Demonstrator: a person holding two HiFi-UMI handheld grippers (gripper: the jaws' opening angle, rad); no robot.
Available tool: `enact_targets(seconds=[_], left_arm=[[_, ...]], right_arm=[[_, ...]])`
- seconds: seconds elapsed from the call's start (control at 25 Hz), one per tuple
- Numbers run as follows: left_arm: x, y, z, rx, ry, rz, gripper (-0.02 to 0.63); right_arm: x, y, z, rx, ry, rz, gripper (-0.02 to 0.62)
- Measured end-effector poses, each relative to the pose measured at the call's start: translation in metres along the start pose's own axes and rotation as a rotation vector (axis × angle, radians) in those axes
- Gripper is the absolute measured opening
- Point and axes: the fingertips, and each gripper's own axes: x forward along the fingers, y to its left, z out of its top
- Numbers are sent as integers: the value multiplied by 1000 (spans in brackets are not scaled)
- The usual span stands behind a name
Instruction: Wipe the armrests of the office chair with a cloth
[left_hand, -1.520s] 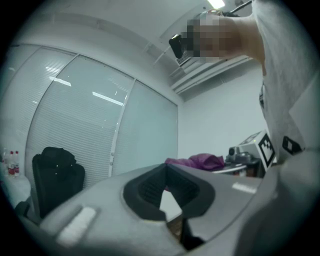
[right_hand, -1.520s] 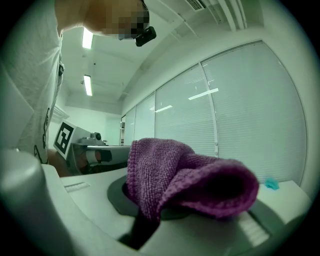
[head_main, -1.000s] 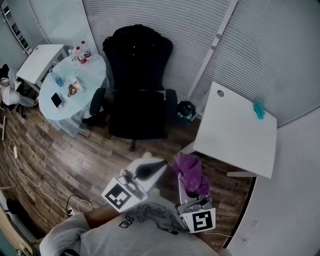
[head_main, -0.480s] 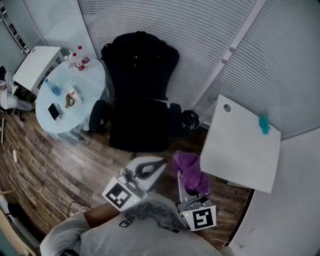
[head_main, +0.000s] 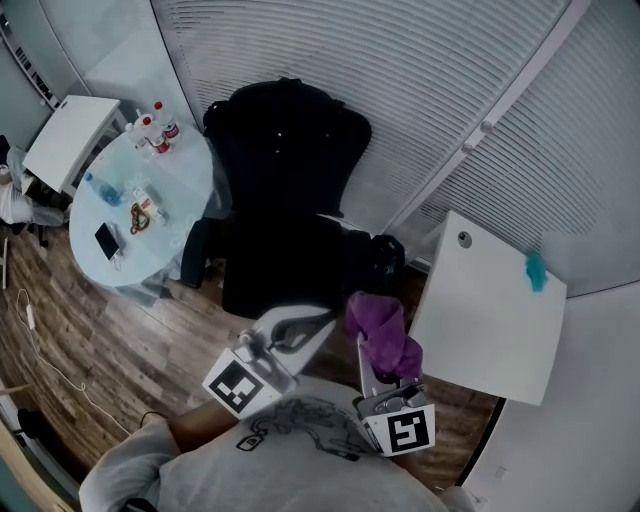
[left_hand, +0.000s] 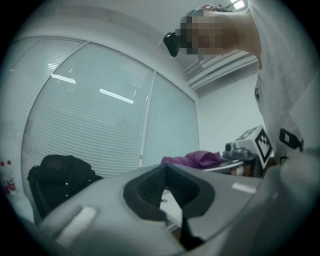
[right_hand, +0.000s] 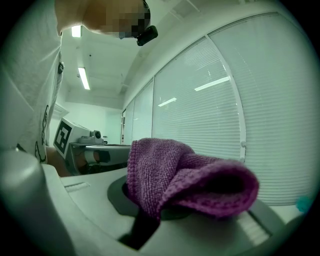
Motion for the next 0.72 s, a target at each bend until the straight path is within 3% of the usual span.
enact_targets(seconds=[0.72], left_arm=[[34,31,-7,-17,17,0,2]], right_arm=[[26,-41,-14,-11,56,8,29]])
